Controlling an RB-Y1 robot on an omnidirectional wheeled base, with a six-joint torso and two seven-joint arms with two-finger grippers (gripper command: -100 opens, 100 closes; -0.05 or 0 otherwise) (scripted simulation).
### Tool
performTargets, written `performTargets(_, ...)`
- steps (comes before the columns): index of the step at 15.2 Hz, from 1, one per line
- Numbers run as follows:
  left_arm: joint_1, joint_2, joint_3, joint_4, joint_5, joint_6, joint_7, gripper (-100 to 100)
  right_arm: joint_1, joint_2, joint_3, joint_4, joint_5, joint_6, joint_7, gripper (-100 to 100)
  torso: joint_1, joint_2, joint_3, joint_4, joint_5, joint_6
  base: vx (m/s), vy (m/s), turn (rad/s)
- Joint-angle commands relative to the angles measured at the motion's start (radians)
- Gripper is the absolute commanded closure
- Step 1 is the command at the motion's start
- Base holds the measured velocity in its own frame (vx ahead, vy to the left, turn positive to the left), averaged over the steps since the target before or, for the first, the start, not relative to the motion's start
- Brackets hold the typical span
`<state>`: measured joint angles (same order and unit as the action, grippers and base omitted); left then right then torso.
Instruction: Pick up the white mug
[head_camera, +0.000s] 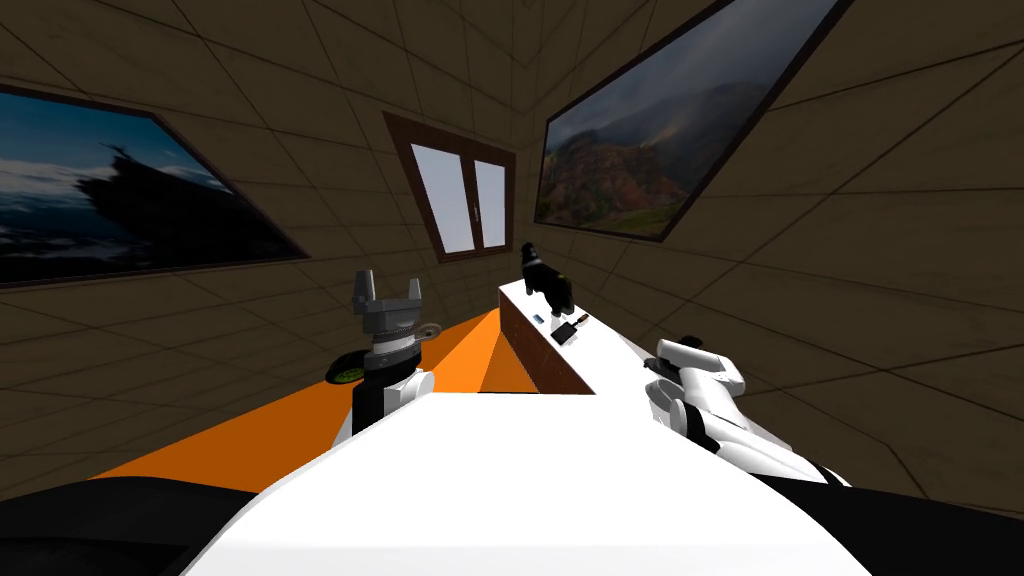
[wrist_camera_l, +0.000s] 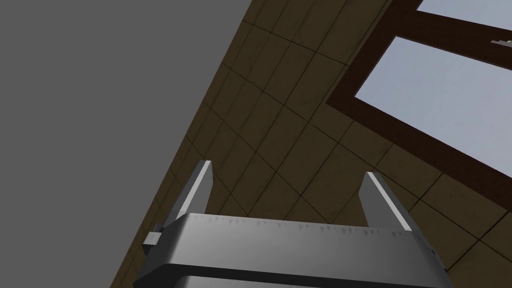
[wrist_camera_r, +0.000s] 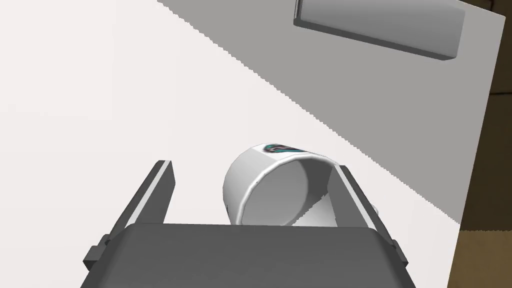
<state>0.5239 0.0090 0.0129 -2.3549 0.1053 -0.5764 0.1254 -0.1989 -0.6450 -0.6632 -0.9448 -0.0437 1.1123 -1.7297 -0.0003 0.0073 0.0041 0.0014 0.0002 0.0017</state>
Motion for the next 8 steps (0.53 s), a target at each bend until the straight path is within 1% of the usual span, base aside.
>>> performTargets(1,0.0,0.0,0.0,0.0,0.0,0.0,0.0,0,-0.016,0.005,-0.011,0.004,-0.027,0.038,-0.014,-100,0.0,0.0,0.0,0.0,0.0,0.0,-0.069,-0.035,0.024)
performTargets(3,0.0,0.0,0.0,0.0,0.0,0.0,0.0,0,-0.024,0.008,-0.016,0.005,-0.044,0.06,-0.021,-100,-0.002,0.0,0.0,0.0,-0.001,0.0,-0.063,-0.043,0.027)
performTargets(4,0.0,0.0,0.0,0.0,0.0,0.0,0.0,0,-0.031,0.012,-0.019,0.007,-0.059,0.082,-0.027,-100,-0.002,-0.001,0.0,0.0,-0.001,0.0,-0.058,-0.049,0.039)
performTargets(5,0.0,0.0,0.0,0.0,0.0,0.0,0.0,0,-0.033,0.015,-0.02,0.008,-0.066,0.093,-0.03,-100,-0.003,-0.001,0.0,0.0,-0.001,0.0,-0.054,-0.059,0.04)
performTargets(8,0.0,0.0,0.0,0.0,0.0,0.0,0.0,0,-0.041,0.023,-0.022,0.015,-0.092,0.134,-0.04,-100,-0.004,-0.002,-0.001,-0.001,-0.001,0.0,-0.033,-0.059,0.048)
